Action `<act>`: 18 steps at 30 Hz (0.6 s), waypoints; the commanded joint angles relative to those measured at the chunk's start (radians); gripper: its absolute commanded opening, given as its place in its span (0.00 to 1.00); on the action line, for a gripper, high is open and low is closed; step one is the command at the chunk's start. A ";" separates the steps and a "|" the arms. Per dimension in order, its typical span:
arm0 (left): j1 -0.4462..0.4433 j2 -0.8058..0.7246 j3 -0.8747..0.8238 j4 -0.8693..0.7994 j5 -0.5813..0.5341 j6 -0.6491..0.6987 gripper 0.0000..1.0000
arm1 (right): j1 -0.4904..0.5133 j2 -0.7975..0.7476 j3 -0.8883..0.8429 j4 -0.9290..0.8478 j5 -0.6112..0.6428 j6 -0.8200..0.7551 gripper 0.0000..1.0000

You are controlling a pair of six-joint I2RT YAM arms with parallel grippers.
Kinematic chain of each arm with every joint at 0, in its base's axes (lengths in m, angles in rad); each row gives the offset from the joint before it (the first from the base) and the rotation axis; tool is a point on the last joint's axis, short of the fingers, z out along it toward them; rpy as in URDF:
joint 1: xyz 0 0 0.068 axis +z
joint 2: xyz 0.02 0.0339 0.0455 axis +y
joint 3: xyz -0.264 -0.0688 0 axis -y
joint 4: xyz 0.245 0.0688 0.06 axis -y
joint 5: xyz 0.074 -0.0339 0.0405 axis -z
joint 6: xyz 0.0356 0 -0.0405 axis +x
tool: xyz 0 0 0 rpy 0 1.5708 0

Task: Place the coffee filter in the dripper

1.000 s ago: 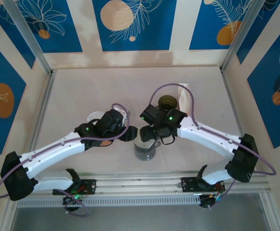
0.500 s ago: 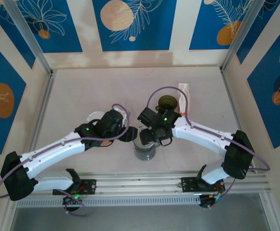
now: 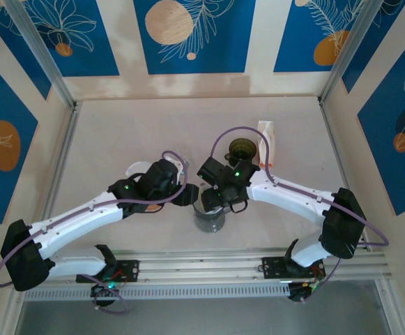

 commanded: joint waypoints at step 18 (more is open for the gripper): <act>0.014 -0.028 0.023 0.013 0.026 -0.022 0.68 | 0.019 -0.449 -0.128 -0.053 0.141 0.154 0.73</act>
